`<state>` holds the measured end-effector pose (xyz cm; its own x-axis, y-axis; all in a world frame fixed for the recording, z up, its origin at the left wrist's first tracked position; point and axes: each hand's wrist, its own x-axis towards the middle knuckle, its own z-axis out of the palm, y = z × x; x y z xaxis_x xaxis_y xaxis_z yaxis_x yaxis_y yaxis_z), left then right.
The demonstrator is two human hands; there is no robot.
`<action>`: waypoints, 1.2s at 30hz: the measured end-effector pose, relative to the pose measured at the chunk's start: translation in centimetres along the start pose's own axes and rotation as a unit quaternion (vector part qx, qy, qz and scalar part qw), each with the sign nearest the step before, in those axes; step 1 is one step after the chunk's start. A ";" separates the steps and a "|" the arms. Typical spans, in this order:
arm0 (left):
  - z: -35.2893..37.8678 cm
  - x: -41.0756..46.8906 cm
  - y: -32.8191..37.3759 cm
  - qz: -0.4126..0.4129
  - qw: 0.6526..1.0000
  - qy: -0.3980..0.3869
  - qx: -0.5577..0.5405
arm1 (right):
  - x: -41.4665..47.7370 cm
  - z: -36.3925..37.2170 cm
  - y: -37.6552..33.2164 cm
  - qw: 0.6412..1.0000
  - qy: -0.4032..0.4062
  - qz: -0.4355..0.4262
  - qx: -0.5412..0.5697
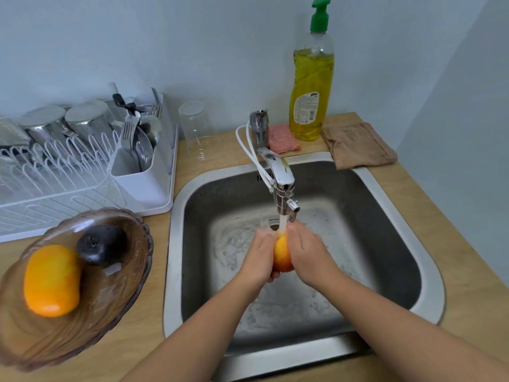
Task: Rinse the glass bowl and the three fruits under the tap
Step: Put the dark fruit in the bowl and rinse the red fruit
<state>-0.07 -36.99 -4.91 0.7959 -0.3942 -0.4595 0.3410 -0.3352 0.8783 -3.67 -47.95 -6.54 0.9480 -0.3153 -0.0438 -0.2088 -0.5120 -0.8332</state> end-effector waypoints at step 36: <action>0.4 -0.4 -0.6 0.033 0.998 0.007 -0.047 | -0.5 -0.1 0.8 1.000 0.019 -0.015 0.014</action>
<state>-0.75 -36.99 -5.30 0.8244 -0.4011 -0.3994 0.3330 -0.2268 0.9152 -4.32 -48.29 -7.18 0.9436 -0.3310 0.0012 -0.1742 -0.4996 -0.8486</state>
